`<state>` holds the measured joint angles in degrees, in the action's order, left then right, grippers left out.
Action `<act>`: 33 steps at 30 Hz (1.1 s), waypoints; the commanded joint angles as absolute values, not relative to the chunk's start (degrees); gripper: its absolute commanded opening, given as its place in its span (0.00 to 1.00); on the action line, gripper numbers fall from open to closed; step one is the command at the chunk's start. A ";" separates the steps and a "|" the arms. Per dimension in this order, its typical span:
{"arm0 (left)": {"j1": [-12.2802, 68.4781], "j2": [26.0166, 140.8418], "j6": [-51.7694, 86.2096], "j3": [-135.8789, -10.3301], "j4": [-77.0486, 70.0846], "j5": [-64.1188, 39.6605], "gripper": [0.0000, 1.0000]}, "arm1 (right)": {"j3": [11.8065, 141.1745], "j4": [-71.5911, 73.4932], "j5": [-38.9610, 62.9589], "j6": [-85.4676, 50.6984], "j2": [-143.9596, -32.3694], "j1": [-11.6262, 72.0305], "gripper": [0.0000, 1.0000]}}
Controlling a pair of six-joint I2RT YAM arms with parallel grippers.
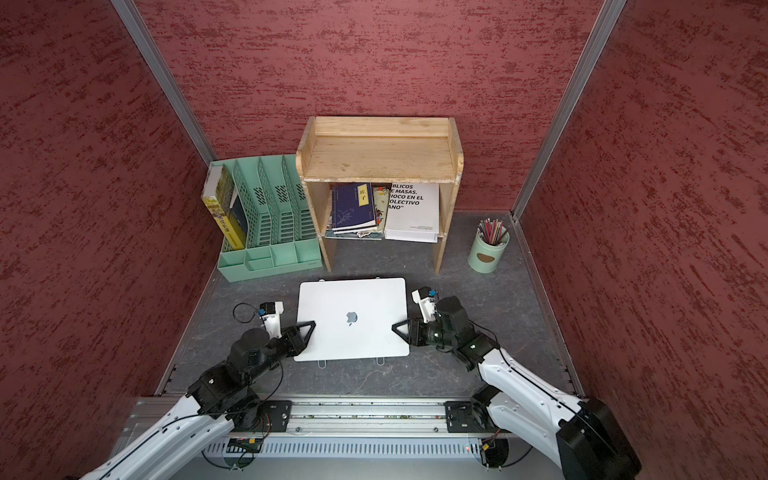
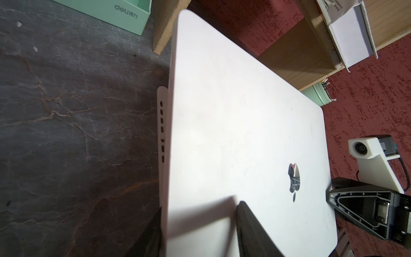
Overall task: Close the laptop lid and set it aside
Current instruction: Pick up the laptop from the computer stand, then place the laptop on the shelf.
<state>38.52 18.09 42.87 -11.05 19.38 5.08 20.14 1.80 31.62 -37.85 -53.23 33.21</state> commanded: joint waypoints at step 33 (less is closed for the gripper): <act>40.47 40.96 39.77 -55.14 20.16 -13.41 0.00 | 47.79 13.27 50.61 -51.74 -49.37 34.32 0.00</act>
<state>37.21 35.68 41.91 -50.41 29.54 9.58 41.71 3.62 34.20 -52.40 -48.86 29.50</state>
